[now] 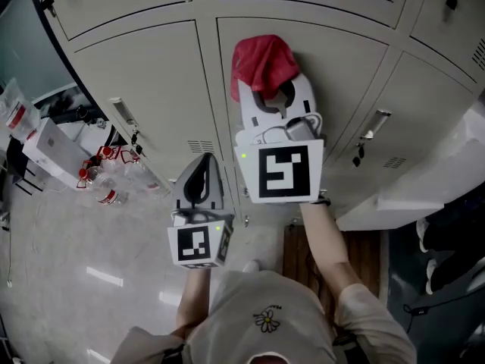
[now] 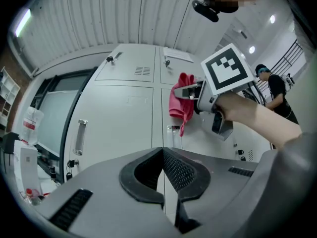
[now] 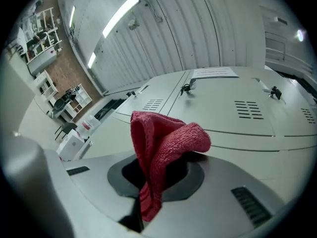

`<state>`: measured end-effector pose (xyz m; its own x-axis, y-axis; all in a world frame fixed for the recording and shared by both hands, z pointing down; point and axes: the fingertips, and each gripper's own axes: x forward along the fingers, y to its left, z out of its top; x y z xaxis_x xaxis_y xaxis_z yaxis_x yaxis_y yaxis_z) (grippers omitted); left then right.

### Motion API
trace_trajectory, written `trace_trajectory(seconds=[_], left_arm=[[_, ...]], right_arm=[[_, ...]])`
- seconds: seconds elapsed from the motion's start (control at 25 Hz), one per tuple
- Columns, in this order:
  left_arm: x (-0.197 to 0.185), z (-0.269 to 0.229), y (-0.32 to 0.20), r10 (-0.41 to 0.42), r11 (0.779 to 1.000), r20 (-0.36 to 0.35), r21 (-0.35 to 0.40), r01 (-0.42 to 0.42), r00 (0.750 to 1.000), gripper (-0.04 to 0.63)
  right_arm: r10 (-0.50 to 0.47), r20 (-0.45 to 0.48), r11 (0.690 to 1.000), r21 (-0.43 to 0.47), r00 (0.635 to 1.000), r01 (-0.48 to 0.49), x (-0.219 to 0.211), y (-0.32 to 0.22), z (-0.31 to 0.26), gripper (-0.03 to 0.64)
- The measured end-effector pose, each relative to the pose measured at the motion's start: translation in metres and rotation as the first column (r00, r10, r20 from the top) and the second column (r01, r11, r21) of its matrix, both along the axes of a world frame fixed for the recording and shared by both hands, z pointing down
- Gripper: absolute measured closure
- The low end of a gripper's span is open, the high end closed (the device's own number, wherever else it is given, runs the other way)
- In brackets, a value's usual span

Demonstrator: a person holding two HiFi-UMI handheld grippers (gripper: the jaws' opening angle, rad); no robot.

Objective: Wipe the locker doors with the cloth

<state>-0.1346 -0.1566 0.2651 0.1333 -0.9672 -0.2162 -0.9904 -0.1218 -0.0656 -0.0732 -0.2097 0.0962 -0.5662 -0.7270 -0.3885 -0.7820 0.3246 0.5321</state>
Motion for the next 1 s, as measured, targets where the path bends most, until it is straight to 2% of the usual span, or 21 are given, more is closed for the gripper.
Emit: trace_trajectory(seconds=[0.08,0.2,0.6,0.76,1.0], left_arm=[[-0.006,0.0,0.003,-0.02,1.0,-0.027,0.001,0.02,0.999,0.58],[-0.015,0.004,0.005,-0.039,0.999,-0.018,-0.009,0.039,0.999,0.58],[-0.025,0.006,0.004,-0.066,0.998,-0.013,-0.012,0.066,0.998,0.58],[-0.021,0.006,0.0,-0.068,0.997,-0.025,-0.035,0.068,0.997,0.58],[-0.013,0.005,-0.008,-0.039,0.999,-0.018,-0.026,0.039,0.999,0.58]], right_arm=[[-0.013,-0.002,1.0,0.004,1.0,0.013,-0.013,-0.006,0.007,0.586],[-0.036,0.008,0.999,-0.002,0.999,0.036,-0.026,-0.014,0.014,0.585],[0.038,-0.046,0.998,0.055,0.998,-0.035,-0.032,-0.023,0.018,0.586],[0.059,-0.055,0.995,0.082,0.997,-0.054,-0.023,-0.023,0.018,0.586],[0.124,-0.084,0.983,0.146,0.989,-0.111,0.013,-0.024,0.017,0.586]])
